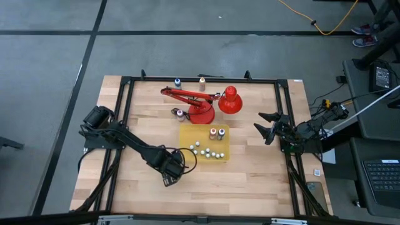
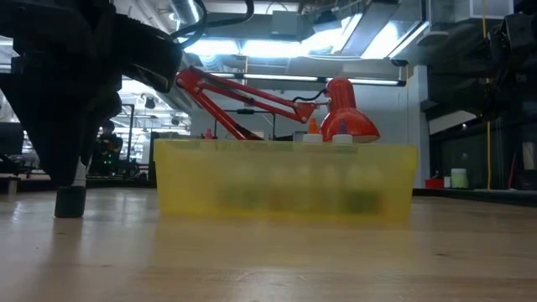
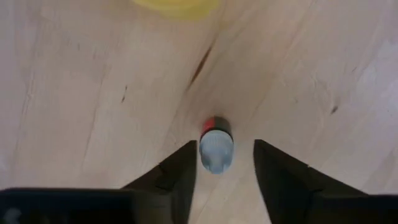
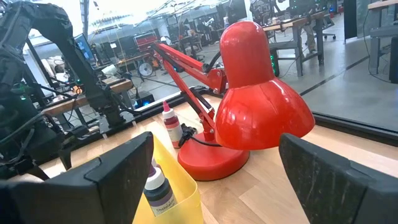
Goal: Pick & Place food coloring
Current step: Put the small red food bottle into the yellow bin
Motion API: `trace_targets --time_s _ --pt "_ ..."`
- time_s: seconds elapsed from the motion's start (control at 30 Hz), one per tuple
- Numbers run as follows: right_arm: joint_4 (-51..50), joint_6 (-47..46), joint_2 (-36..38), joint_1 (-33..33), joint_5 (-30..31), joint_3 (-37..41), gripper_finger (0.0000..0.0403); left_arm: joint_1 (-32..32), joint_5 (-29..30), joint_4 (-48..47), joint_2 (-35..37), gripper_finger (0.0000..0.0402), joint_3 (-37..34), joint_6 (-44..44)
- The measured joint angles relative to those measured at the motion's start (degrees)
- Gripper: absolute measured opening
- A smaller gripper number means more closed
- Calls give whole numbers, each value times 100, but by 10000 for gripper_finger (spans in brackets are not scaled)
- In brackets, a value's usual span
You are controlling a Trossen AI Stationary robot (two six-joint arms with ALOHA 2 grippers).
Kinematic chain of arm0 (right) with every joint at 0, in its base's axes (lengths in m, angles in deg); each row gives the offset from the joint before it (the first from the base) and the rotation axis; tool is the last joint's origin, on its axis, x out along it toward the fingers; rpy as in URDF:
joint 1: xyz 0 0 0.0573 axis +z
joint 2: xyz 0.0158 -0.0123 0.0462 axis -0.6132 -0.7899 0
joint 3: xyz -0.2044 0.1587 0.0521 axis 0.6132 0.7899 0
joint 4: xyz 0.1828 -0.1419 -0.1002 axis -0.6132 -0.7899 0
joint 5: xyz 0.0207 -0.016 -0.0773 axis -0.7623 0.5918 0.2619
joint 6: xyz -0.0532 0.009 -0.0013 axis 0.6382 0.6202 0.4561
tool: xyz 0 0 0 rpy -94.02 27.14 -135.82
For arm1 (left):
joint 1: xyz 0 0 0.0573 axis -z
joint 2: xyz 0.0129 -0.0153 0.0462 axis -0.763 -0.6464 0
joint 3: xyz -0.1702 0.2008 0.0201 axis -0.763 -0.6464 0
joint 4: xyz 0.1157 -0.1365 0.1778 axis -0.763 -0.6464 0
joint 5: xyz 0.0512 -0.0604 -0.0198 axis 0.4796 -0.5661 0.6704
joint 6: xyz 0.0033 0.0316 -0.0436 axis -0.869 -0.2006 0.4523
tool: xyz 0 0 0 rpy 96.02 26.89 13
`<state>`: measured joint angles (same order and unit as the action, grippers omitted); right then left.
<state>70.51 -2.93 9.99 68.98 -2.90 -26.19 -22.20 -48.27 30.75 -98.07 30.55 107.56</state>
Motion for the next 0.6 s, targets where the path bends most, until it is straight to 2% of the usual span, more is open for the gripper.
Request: trace_targets --time_s 0.13,0.33,0.6 --pt "0 0 0 0 0 -1 347 0 59 0 0 111 0 -2" --pt "0 0 0 0 0 -1 347 0 5 0 0 74 0 -153" --pt "0 0 0 -1 0 -1 347 -31 -127 -266 319 61 59 -253"
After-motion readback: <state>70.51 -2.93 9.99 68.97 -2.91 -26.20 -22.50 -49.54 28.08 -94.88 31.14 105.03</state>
